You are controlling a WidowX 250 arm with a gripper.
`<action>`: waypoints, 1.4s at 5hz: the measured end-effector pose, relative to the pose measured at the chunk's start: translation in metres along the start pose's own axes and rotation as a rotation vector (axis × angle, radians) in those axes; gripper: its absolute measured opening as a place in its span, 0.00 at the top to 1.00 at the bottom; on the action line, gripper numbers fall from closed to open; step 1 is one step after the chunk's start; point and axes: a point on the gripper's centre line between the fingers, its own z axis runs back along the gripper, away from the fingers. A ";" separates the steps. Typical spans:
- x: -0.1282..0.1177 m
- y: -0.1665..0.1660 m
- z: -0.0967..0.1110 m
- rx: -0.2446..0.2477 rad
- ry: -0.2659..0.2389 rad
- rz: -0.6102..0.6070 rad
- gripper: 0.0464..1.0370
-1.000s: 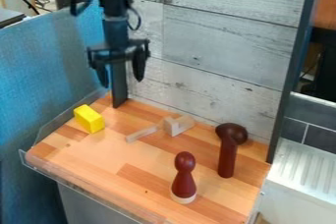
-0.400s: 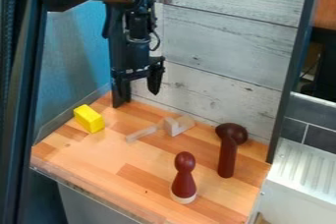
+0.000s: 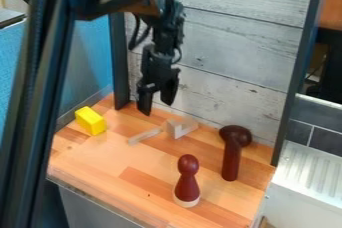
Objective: Move the L to the left side of the table
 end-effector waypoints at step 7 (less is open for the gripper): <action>-0.019 -0.026 -0.024 -0.093 0.036 -0.129 0.10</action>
